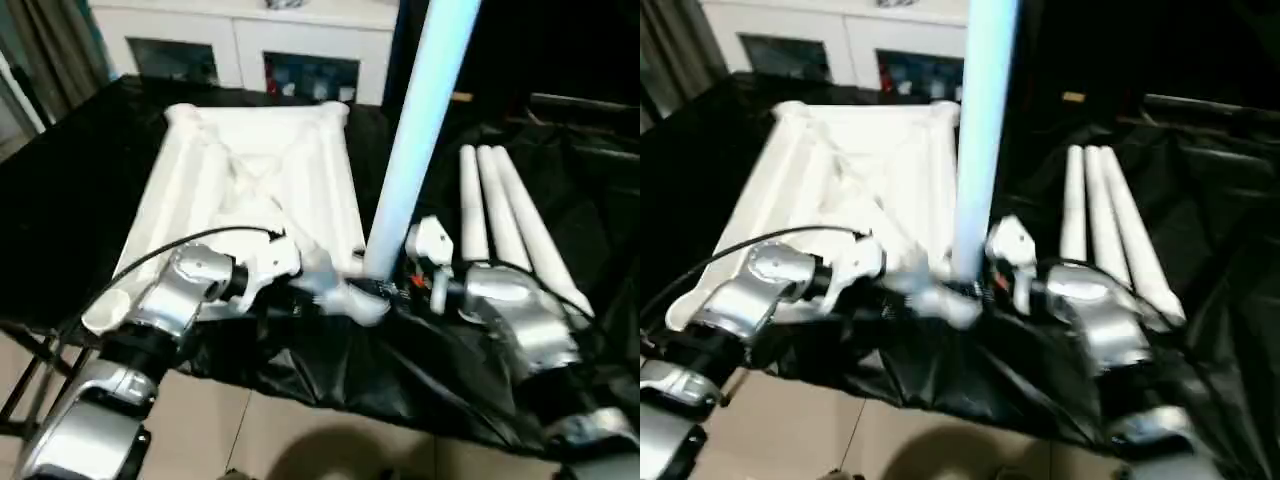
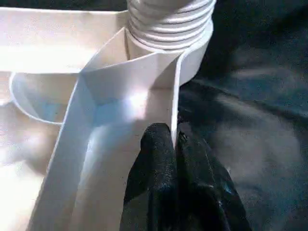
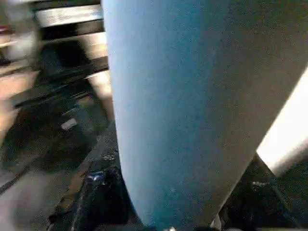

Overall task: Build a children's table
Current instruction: Insert table leg to table base

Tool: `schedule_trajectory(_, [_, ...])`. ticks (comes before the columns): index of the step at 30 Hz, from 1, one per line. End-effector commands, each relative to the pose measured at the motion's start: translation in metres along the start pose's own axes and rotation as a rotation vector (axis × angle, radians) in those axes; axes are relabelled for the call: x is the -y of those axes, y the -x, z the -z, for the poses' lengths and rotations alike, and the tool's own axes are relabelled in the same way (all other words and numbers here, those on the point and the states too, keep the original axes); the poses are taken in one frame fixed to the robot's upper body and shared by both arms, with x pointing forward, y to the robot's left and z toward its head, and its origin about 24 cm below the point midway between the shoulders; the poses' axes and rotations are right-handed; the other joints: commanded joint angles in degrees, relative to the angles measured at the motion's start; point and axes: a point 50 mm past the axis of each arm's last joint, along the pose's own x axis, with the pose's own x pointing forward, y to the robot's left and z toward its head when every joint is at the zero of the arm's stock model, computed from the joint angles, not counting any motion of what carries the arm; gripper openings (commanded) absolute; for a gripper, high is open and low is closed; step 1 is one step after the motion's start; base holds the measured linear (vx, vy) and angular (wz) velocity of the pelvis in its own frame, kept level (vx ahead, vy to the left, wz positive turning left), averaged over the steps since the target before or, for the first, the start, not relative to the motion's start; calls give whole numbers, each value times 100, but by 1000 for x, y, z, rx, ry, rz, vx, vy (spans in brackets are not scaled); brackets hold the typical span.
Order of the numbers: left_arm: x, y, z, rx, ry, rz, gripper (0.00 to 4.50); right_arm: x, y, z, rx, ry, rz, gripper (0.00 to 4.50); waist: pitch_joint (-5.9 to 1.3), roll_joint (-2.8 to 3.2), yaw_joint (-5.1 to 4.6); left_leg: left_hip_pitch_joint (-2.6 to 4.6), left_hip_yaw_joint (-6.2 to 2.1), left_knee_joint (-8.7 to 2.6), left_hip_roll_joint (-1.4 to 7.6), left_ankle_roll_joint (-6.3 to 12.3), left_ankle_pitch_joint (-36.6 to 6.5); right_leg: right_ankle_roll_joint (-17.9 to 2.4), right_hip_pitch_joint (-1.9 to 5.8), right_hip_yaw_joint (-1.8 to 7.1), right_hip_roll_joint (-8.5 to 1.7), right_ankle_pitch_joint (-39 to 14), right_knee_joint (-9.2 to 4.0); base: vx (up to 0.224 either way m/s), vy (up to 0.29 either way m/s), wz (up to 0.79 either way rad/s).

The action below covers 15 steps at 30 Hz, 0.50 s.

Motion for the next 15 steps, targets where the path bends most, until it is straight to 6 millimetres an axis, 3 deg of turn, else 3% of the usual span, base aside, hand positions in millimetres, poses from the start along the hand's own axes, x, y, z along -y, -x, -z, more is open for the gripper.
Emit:
schedule_trajectory(1, [-12, 0, -27, 91, 15, -189, 0, -3, -2, 48, -202, -123, 172, 191, -168, -10, -34, 3, 136, -541, -127, -110, -2647, -869, 209, -138, 140, -2958, -458, -64, 2, -10])
schedule_trajectory(3, [-10, -2, -32, 118, 45, -244, 0, 3, -6, 49, -190, -174, 285, 191, -177, 8, -74, 28, 115, -532, -139, -149, -2784, -755, 181, -163, 139, -3205, -509, -61, 2, -9])
schedule_trajectory(4, [-7, -6, -38, 141, 74, -307, 0, 7, -9, 50, -187, -226, 378, 191, -172, 12, -90, 39, 118, -528, -129, -111, -2818, -794, 165, -171, 149, -3089, -524, 0, 0, 0])
schedule_trajectory(6, [-4, -8, -41, 151, 77, -329, 0, 8, -11, 51, -187, -244, 407, 191, -155, 15, -102, 36, 133, -528, -131, -54, -2837, -840, 151, -186, 164, -2995, -542, 0, 0, 0])
schedule_trajectory(7, [5, -15, -48, 174, 105, -375, 0, 8, -16, 51, -195, -249, 440, 191, -177, 9, -125, 10, 142, -535, -101, -33, -2734, -929, 191, -190, 159, -2718, -498, 0, 0, 0])
schedule_trajectory(10, [18, -26, -55, 190, 78, -385, 0, 5, -27, 48, -186, -259, 441, 191, -157, 5, -140, -17, 153, -533, -119, 13, -2629, -912, 196, -226, 171, -2690, -525, 0, 0, 0])
schedule_trajectory(11, [18, -26, -55, 191, 77, -384, 0, 5, -27, 48, -185, -259, 440, 191, -165, -67, -145, -23, 166, -523, -125, 39, -2598, -893, 194, -224, 181, -2703, -533, 0, 0, 0])
schedule_trajectory(12, [21, -29, -55, 193, 80, -377, 0, 3, -30, 47, -184, -256, 434, 191, -166, -35, -121, -7, 161, -526, -125, 42, -2586, -894, 182, -222, 178, -2708, -526, 0, 0, 0])
schedule_trajectory(15, [23, -32, -53, 167, 82, -385, 0, 1, -35, 46, -183, -253, 424, 191, -171, -42, -120, -28, 175, -535, -117, 74, -2342, -976, 200, -209, 189, -2315, -494, 0, 0, 0])
